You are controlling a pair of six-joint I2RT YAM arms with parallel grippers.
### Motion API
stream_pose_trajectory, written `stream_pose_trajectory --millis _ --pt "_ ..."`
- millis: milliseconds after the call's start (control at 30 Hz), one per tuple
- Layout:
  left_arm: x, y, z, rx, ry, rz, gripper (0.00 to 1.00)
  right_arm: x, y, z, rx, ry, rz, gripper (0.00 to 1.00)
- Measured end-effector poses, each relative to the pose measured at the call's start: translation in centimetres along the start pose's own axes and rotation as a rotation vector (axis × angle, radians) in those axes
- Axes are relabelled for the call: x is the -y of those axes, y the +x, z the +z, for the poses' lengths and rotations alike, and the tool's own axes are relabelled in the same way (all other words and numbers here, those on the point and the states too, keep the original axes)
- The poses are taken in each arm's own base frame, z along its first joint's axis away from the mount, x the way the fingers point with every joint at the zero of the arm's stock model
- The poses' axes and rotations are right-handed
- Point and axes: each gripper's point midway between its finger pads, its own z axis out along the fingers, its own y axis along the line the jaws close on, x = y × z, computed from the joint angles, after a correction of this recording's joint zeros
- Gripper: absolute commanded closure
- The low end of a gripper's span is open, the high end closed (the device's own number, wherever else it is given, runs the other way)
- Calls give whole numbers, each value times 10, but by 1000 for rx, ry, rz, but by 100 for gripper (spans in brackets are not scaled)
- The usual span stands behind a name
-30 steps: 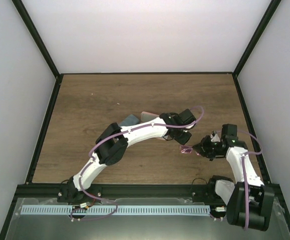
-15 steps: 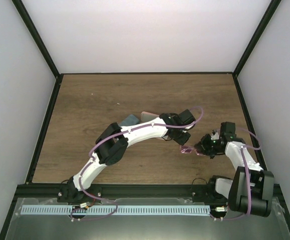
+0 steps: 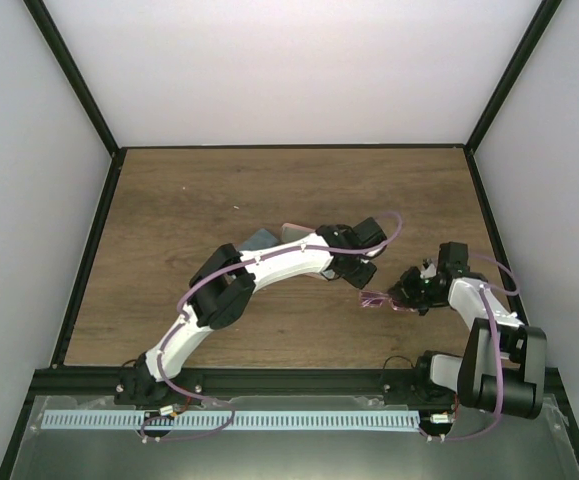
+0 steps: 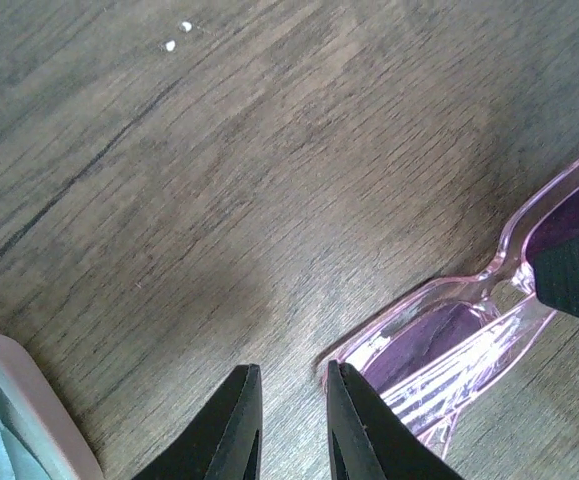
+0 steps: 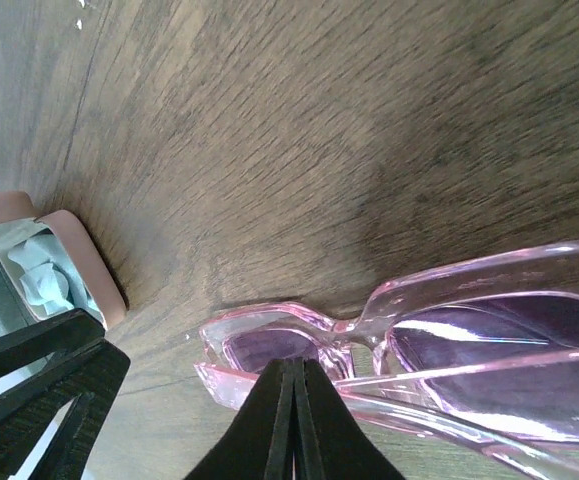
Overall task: Organize the sunglasses
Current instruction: Pick up the sunglasses from the center of the board.
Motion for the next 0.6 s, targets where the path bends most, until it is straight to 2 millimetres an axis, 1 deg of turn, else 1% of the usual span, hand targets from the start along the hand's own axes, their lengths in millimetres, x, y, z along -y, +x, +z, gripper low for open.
stream_pose_trajectory --millis 67,133,200,267,300,367,467,533,600 --pt "0 -3 -1 10 3 -2 79 -1 -1 -1 1 0 -1 99" --pt "1 -7 -4 25 12 3 76 -1 -2 -3 8 14 -4 99" --pt "5 -13 -11 46 33 14 73 -2 -4 -7 17 30 -4 99" --pt "11 -18 -16 68 60 34 70 -8 -9 -15 36 32 -12 99" --pt "14 -22 -20 82 76 47 69 -13 -14 -20 57 37 -17 96" --pt "22 -29 -26 112 112 81 67 -22 -26 -33 111 55 -26 93" --pt "32 -35 -31 142 145 146 63 -33 -52 -58 223 92 -35 87" --pt "39 -35 -31 151 162 199 61 -30 -69 -73 287 108 -9 82" --pt "45 -35 -32 160 174 262 60 -20 -79 -82 324 122 35 80"
